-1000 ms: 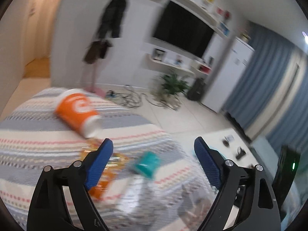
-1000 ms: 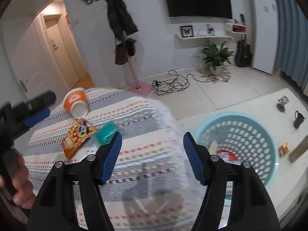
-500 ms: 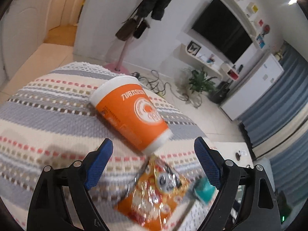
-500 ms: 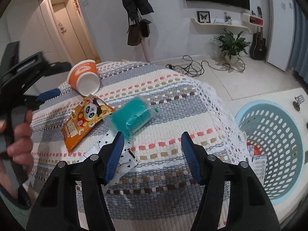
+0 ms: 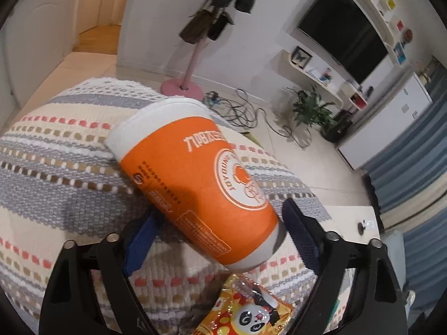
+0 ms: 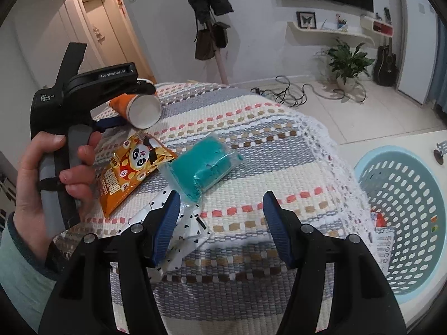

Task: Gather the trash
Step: 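Grasp the orange paper cup with the left tool while the right tool grasps the teal packet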

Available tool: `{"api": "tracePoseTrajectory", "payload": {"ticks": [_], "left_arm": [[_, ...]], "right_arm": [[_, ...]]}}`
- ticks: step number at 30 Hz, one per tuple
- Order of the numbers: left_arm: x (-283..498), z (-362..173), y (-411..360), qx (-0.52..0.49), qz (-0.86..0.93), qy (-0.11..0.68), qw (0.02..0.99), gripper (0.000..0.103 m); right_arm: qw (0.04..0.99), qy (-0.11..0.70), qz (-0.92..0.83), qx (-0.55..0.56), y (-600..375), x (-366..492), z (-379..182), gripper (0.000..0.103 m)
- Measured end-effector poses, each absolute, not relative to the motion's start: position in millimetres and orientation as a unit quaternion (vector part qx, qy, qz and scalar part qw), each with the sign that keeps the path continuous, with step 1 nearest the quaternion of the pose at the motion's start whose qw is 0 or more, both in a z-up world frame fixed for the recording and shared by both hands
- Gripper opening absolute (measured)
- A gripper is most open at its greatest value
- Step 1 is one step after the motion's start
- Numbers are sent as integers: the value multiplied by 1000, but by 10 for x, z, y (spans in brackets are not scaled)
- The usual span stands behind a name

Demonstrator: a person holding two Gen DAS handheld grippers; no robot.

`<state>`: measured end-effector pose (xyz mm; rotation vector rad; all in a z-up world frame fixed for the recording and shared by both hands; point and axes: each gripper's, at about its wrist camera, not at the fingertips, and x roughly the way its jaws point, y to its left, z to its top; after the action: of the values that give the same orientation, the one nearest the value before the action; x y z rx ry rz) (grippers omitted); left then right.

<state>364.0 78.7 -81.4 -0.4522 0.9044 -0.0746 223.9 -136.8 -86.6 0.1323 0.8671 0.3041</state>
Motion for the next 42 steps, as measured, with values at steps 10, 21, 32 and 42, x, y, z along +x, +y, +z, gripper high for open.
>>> {"api": "tracePoseTrajectory", "payload": {"ticks": [10, 21, 32, 42], "left_arm": [[3327, -774, 884, -216, -87, 423, 876, 59], [2790, -629, 1041, -216, -106, 400, 884, 57], [2315, -663, 1192, -233, -126, 391, 881, 56], [1761, -577, 1069, -245, -163, 368, 882, 55]], "right_arm": [[868, 457, 179, 80, -1295, 2538, -828, 58], [846, 490, 190, 90, -1110, 2935, -909, 63], [868, 473, 151, 18, -783, 2940, -900, 42], [893, 423, 152, 18, -983, 2592, -651, 35]]}}
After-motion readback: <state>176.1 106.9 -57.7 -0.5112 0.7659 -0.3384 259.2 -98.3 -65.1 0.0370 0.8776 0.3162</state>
